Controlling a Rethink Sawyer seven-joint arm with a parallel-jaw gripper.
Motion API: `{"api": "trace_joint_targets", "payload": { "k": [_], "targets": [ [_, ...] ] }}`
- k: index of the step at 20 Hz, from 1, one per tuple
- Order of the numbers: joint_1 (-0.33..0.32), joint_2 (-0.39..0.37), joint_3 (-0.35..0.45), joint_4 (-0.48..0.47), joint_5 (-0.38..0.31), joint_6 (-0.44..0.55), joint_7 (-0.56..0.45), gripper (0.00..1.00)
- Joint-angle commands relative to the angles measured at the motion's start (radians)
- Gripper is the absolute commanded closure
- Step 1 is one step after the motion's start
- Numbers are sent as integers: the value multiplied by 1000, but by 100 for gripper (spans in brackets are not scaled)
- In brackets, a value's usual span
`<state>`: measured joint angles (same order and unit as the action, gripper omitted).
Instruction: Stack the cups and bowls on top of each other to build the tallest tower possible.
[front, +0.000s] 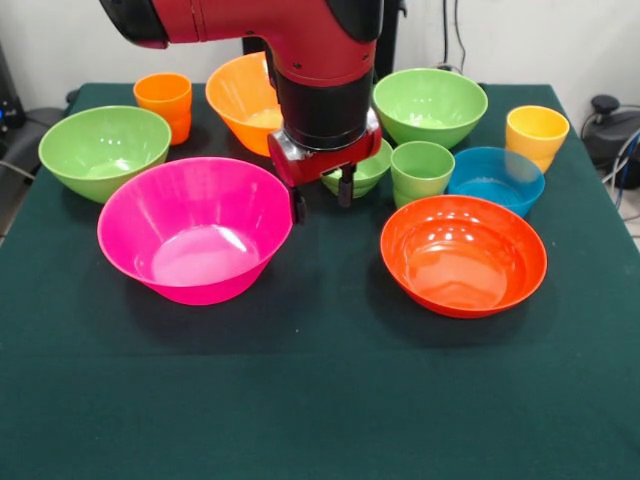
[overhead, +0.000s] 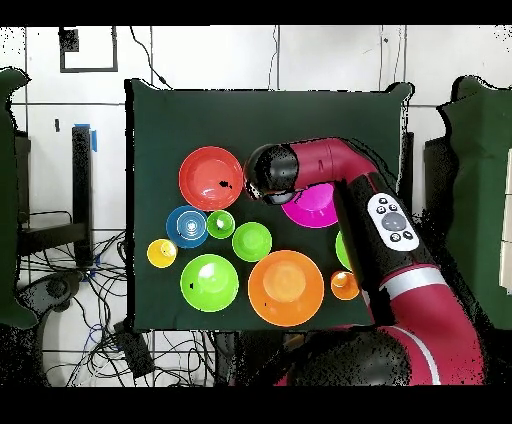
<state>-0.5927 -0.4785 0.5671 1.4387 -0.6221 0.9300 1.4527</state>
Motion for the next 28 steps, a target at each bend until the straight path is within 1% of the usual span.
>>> {"api": "trace_joint_targets", "payload": {
  "k": [1, 4, 6, 20, 25, 28],
  "targets": [
    [-7, 6, 23, -22, -94, 61, -314, 0],
    [-8, -12, 22, -16, -87, 77, -312, 0],
    [-9, -20, 19, -4, -91, 68, -306, 0],
    [-19, 5, 21, -11, -98, 53, -309, 0],
    [-15, 3, 24, -16, -97, 61, -315, 0],
    [-19, -10, 23, -1, -97, 57, -312, 0]
  ]
}}
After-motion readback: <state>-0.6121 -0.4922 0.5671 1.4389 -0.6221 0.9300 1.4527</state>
